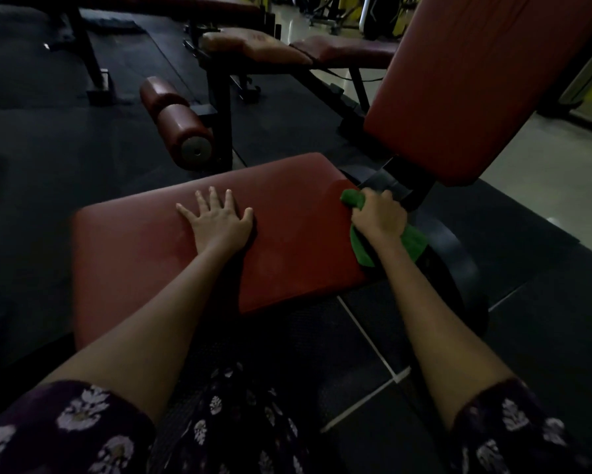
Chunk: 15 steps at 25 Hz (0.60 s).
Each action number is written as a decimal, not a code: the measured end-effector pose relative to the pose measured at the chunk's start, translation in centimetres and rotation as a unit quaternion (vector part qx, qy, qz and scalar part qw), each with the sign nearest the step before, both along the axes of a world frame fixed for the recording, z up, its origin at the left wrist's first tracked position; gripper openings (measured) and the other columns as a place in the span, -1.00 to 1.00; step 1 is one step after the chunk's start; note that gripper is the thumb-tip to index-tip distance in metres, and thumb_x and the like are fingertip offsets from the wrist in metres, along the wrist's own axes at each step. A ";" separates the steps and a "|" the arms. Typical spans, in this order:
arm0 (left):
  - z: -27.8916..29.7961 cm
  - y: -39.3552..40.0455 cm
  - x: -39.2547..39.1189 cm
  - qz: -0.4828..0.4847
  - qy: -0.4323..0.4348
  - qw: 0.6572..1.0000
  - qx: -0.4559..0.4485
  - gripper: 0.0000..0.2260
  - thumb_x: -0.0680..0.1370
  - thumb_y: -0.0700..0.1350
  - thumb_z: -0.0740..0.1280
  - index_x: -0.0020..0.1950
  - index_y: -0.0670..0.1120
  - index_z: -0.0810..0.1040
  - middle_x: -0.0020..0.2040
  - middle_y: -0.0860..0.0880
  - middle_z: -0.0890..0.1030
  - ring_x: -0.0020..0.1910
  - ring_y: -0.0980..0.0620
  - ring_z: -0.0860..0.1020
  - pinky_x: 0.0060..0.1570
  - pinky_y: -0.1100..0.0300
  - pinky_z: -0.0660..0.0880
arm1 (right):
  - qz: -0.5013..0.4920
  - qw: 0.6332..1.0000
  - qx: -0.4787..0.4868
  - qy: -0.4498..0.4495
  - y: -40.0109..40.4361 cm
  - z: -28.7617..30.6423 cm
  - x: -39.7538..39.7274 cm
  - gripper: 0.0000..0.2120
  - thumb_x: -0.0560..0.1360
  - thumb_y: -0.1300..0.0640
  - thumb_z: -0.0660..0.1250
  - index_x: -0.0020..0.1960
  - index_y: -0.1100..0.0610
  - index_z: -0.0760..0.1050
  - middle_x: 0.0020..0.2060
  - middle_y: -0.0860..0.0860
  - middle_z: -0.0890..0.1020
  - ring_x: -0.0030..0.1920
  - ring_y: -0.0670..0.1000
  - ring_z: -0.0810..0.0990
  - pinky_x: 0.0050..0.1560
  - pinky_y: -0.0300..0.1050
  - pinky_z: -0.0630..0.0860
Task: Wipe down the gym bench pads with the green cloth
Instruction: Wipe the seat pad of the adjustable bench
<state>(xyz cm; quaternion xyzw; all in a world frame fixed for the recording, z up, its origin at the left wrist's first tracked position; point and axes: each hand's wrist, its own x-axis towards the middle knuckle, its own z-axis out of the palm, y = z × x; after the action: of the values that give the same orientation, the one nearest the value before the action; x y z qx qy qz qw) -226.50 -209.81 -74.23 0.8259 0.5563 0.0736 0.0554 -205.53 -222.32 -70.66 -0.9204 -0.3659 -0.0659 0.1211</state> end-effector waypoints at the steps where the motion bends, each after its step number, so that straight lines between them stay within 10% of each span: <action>1: 0.0 0.0 0.1 0.000 0.002 1.000 0.000 -0.42 0.60 0.20 -0.06 0.55 -0.05 0.02 0.56 -0.15 -0.03 0.53 -0.19 -0.11 0.35 -0.34 -0.22 | 0.039 0.999 -0.008 -0.012 1.0 -0.1 -1.4 -0.69 0.54 0.04 0.22 0.25 0.09 0.43 0.19 0.21 0.47 0.10 0.24 0.52 -0.06 -0.03 0.41; 4: 0.0 0.0 0.1 0.000 -0.005 1.000 0.006 -0.42 0.60 0.20 -0.05 0.55 -0.05 0.02 0.56 -0.16 -0.03 0.52 -0.19 -0.10 0.35 -0.35 -0.21 | 0.208 0.975 -0.043 -0.062 2.3 -1.0 -4.5 -0.58 0.54 0.01 0.21 0.40 -0.03 0.33 0.18 0.14 0.47 0.14 0.19 0.50 0.04 0.00 0.44; 10: 0.0 0.1 0.3 0.003 -0.018 1.000 0.010 -0.42 0.59 0.19 -0.02 0.55 -0.05 0.06 0.55 -0.18 0.00 0.52 -0.21 -0.09 0.34 -0.37 -0.22 | 0.045 0.999 -0.022 -0.017 7.1 0.4 1.8 -0.66 0.52 0.10 0.22 0.29 0.08 0.43 0.18 0.22 0.50 0.15 0.26 0.51 0.03 0.04 0.45; 15: 0.6 -0.2 0.2 0.008 -0.035 0.999 -0.015 -0.44 0.59 0.17 0.03 0.54 -0.05 0.09 0.55 -0.18 0.02 0.52 -0.21 -0.08 0.33 -0.37 -0.22 | 0.225 0.973 -0.027 -0.042 8.8 -0.5 -4.2 -0.59 0.52 0.02 0.24 0.36 -0.01 0.38 0.19 0.17 0.51 0.16 0.21 0.51 0.10 0.00 0.43</action>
<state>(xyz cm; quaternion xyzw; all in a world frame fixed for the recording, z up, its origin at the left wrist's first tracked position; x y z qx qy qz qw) -226.27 -209.99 -73.60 0.8173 0.5617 0.0944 0.0870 -209.69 -213.52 -71.14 -0.8138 -0.5700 -0.0659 0.0922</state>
